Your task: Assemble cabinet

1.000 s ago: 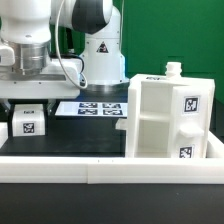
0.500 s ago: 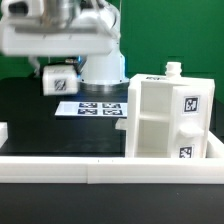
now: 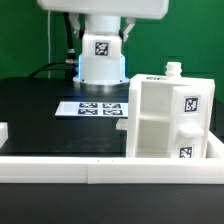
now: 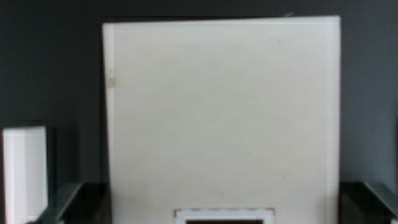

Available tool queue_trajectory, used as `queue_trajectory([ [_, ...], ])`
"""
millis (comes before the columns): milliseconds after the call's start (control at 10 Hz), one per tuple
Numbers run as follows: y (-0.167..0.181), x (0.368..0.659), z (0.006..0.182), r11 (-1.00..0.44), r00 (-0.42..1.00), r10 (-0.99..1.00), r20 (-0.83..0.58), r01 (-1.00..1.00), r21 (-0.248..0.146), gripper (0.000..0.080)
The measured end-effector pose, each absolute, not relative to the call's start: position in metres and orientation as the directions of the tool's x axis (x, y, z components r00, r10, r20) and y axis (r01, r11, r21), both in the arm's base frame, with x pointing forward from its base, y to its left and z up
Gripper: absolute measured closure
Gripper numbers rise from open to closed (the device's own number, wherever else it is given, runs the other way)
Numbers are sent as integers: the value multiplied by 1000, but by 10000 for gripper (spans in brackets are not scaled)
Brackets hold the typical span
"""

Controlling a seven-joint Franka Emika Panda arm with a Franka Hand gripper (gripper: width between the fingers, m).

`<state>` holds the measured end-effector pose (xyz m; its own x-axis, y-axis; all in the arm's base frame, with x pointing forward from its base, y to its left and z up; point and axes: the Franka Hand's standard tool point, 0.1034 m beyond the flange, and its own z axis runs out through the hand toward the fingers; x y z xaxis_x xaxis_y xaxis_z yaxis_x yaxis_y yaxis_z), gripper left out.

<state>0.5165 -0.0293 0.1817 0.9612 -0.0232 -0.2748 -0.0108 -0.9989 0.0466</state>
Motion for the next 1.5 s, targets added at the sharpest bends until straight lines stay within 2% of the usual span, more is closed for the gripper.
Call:
queue_trajectory([
  [300, -29, 515, 181, -999, 960, -24, -278, -11, 46, 239],
  [500, -23, 514, 170, -998, 958, -31, -284, -17, 52, 239],
  [1000, 47, 572, 186, -996, 972, -52, -230, -34, 85, 239],
  [1500, 51, 575, 186, -996, 974, -45, -224, -26, 84, 239],
])
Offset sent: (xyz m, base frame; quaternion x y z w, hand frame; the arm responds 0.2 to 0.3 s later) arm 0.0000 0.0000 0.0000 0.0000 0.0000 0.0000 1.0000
